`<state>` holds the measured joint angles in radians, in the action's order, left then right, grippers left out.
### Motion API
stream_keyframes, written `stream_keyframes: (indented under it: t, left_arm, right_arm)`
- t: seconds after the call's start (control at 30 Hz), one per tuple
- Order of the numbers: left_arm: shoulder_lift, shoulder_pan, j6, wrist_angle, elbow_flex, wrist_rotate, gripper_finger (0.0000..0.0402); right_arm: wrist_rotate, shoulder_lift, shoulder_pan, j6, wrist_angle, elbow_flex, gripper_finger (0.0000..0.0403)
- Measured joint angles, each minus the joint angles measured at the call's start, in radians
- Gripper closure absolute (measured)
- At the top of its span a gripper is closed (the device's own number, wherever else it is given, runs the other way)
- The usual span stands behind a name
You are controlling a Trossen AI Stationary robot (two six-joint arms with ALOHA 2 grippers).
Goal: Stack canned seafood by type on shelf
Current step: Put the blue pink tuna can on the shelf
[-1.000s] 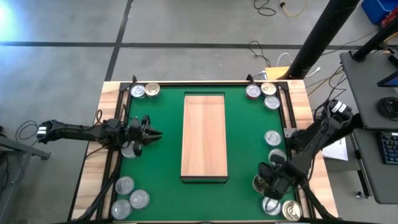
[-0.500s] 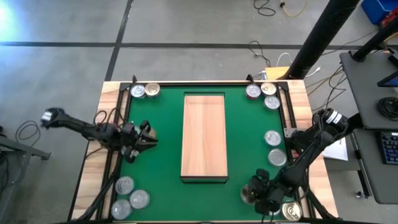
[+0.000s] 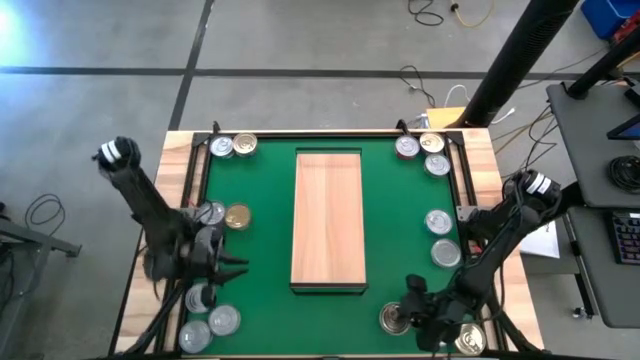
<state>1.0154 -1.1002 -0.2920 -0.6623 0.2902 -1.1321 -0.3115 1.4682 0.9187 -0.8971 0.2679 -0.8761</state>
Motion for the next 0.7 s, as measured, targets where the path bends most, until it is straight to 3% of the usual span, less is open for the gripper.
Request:
stream_keyframes:
  t: [0.17, 0.33, 0.53, 0.7]
  left_arm:
    - [0.27, -0.045, -0.035, 0.002, 0.155, -0.061, 0.0324]
    - [0.465, -0.044, -0.067, 0.005, 0.296, -0.083, 0.0324]
    - [0.581, -0.038, -0.108, 0.006, 0.434, -0.118, 0.0324]
    - [0.657, -0.015, -0.046, 0.017, 0.548, -0.143, 0.0308]
  right_arm:
    - [-0.003, -0.011, 0.0, 0.0, 0.079, -0.002, 0.034]
    - [0.002, -0.01, 0.0, -0.001, 0.131, -0.002, 0.0251]
    - [0.003, -0.027, 0.017, 0.043, 0.151, -0.02, 0.0148]
    - [0.002, -0.028, 0.033, 0.072, 0.168, -0.026, 0.0106]
